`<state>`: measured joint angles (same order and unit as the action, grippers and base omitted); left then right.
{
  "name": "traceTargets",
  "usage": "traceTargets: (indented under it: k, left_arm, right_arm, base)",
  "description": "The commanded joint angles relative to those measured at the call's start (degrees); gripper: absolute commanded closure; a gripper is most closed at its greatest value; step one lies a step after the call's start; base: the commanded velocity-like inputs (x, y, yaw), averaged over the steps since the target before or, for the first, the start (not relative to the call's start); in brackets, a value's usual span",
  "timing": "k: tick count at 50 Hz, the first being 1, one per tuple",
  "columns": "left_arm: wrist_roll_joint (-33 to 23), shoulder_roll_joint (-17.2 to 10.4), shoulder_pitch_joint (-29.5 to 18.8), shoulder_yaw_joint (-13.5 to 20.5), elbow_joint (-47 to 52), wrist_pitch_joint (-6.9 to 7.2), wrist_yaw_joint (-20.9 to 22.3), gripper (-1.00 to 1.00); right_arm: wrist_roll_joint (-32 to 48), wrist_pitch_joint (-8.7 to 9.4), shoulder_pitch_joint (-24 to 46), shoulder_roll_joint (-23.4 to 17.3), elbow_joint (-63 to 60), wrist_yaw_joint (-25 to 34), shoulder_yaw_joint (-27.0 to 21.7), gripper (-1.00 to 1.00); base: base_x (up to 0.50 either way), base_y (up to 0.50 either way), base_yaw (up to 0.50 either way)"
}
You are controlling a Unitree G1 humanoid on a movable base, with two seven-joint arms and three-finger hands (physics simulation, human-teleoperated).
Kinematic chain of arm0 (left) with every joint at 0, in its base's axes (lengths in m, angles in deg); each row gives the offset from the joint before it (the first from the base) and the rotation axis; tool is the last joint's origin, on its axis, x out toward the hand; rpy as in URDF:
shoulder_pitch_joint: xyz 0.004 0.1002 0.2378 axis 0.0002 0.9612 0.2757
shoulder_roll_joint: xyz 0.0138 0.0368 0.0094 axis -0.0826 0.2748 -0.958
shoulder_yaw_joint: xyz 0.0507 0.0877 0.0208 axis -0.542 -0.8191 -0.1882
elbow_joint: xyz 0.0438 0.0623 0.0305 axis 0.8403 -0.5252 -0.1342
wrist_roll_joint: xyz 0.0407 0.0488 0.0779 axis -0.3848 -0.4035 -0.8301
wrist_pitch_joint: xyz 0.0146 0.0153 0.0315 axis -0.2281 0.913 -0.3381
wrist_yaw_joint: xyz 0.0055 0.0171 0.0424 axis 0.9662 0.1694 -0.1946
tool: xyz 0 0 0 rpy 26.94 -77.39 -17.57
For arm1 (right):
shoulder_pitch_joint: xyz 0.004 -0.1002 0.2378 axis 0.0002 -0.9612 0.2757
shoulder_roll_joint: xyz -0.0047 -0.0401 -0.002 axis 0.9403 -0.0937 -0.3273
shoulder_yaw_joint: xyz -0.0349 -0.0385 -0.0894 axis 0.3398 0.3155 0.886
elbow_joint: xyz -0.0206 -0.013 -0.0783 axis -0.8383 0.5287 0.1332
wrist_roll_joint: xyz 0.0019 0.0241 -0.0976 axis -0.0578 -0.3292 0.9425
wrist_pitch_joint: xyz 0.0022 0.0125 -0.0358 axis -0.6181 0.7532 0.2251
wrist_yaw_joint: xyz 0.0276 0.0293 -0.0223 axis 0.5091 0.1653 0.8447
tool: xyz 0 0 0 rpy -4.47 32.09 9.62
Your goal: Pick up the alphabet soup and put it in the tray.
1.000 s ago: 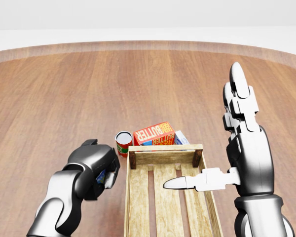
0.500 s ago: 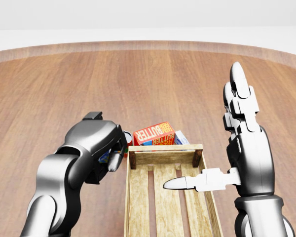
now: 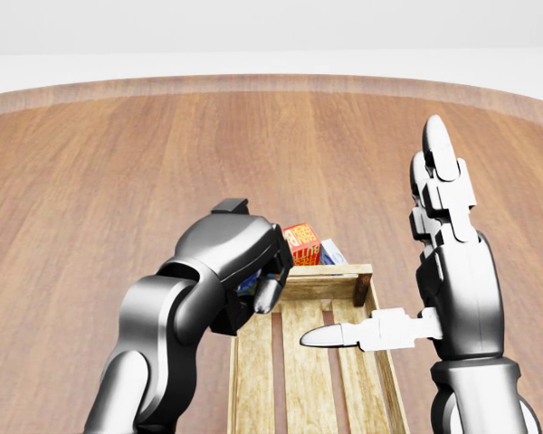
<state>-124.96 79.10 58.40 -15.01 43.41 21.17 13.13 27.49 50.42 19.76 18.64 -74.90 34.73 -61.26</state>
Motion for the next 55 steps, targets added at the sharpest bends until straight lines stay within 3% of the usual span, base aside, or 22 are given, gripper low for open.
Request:
traceTargets:
  k: [1,36,41,49,55]
  left_arm:
    - [2.24,2.62,-0.87,-1.75,-1.14,0.0,-1.3,1.0]
    - [4.74,7.43,-1.53,-5.2,-11.96,0.0,-7.69,1.0]
    - [6.46,7.63,-2.14,-4.85,-19.24,0.0,-12.15,1.0]
    - [10.76,6.72,-7.51,-2.53,-38.58,0.0,-22.34,1.0]
    - [13.25,6.25,-10.75,-1.77,-46.36,0.0,-26.18,1.0]
  right_arm:
    - [-0.01,0.0,-0.14,0.09,-0.1,-0.17,0.15,-1.0]
    - [-0.22,0.0,-0.42,0.02,-0.85,-0.19,-0.1,-1.0]
    - [-0.3,0.0,-0.45,-0.02,-0.78,-0.17,-0.24,-1.0]
    - [-0.36,0.0,-0.52,-0.01,-1.06,-0.14,-0.25,-1.0]
    - [-0.56,0.0,-0.58,-0.05,-1.33,-0.08,-0.49,-1.0]
  base:
    - [0.0,0.0,0.0]
    - [0.0,0.0,0.0]
    - [0.0,0.0,0.0]
    - [0.0,0.0,0.0]
    - [0.0,0.0,0.0]
